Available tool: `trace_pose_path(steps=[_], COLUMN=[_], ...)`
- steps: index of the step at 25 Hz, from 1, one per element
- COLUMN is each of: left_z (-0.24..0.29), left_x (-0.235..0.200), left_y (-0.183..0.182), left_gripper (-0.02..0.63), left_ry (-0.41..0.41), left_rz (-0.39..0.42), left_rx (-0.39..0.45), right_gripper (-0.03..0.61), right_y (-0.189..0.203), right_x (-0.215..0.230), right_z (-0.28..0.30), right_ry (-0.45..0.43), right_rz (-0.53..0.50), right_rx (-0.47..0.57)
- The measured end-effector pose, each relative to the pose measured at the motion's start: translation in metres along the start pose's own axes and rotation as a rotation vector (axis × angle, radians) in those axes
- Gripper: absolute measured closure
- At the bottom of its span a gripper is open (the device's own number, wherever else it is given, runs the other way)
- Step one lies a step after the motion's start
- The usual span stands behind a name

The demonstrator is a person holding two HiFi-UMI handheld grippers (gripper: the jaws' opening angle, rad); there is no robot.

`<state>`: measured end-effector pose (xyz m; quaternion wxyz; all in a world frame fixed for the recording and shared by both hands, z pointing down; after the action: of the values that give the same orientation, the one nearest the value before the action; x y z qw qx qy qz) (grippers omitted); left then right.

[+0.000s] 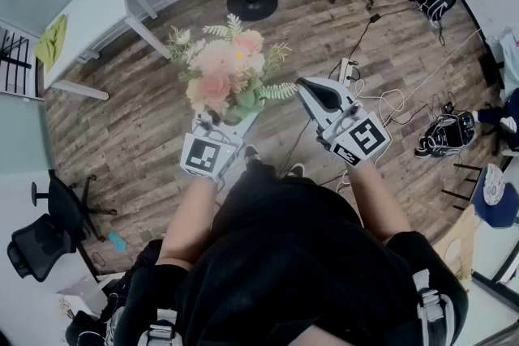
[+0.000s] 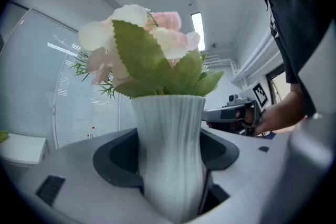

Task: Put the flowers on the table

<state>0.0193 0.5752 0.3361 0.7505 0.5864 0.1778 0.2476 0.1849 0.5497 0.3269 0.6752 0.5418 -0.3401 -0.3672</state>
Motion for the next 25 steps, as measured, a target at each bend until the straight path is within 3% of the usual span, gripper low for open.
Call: trace_pose_path(steps=[9,25], left_z=[0.002,-0.006], left_x=[-0.007,-0.087], left_y=[0.001,0.014], left_gripper=[0.279,0.279], left_ry=[0.000,0.076], left_rz=[-0.005,-0.013], left_rx=[0.014,0.029], right_gripper=[0.552,0.551], right_y=[0.009,0.003], right_x=[0.005,-0.006], right_z=[0.011,0.086], right_ry=[0.008,0.094], right_rz=[-0.022,-0.016], right_rx=[-0.044,-0.102])
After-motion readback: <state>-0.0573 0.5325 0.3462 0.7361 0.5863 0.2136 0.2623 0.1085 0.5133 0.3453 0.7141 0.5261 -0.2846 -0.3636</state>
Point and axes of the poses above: the fingertips, and each gripper's own axes: z forward along the fingers, x to its right, y out of its underside, the point moved 5 cm from there along -z, backward along the fingers, and after that the axes turned 10 degrees about -x, right-handed, at the moved point
